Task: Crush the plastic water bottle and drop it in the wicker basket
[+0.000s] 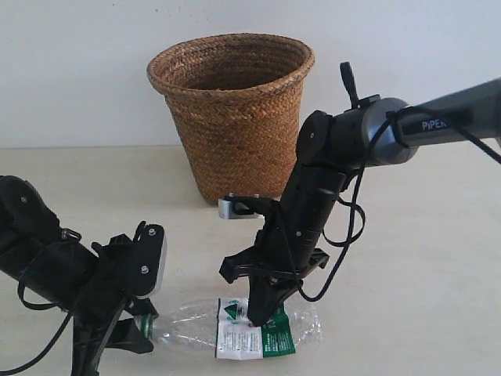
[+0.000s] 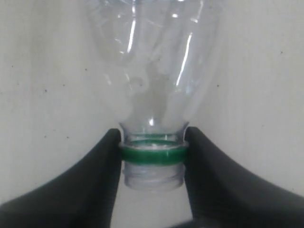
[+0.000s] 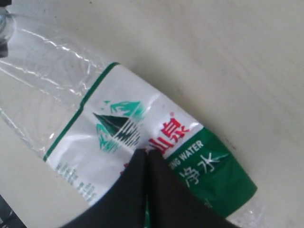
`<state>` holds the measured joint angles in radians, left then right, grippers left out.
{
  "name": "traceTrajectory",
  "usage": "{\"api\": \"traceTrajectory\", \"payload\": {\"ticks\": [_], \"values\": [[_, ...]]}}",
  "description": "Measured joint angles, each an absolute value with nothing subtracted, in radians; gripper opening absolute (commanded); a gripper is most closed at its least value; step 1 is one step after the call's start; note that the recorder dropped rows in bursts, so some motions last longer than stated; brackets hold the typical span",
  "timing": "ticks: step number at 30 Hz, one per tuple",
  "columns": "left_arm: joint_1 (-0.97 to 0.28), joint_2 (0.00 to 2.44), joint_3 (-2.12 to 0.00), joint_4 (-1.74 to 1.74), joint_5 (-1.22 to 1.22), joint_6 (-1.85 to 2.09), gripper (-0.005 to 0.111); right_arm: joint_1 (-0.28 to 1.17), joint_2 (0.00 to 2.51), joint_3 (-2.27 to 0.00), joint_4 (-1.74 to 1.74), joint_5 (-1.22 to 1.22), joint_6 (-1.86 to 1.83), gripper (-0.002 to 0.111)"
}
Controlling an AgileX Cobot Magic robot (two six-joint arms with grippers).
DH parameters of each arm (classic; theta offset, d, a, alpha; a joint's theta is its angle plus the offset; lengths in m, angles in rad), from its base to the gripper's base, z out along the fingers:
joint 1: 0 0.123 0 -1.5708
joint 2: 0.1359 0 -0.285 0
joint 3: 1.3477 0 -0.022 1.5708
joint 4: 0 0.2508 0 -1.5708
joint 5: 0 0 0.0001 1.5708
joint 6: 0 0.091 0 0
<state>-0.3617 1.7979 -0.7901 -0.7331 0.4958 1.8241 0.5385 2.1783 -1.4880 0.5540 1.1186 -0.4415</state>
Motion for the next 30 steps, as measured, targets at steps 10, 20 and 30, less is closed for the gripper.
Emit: {"api": "traceTrajectory", "payload": {"ticks": [10,20,30], "values": [[-0.362,1.788,-0.79,-0.735,0.481,1.805,0.004,0.54,1.988,-1.471,0.486,1.131,-0.434,0.0],[-0.362,1.691,-0.79,-0.735,0.489,1.799,0.004,0.52,1.737,-1.469,0.343,1.211,-0.432,0.0],[-0.362,1.584,-0.845,-0.748,0.604,1.791,0.004,0.277,1.518,-1.451,0.156,1.214,-0.33,0.0]]}}
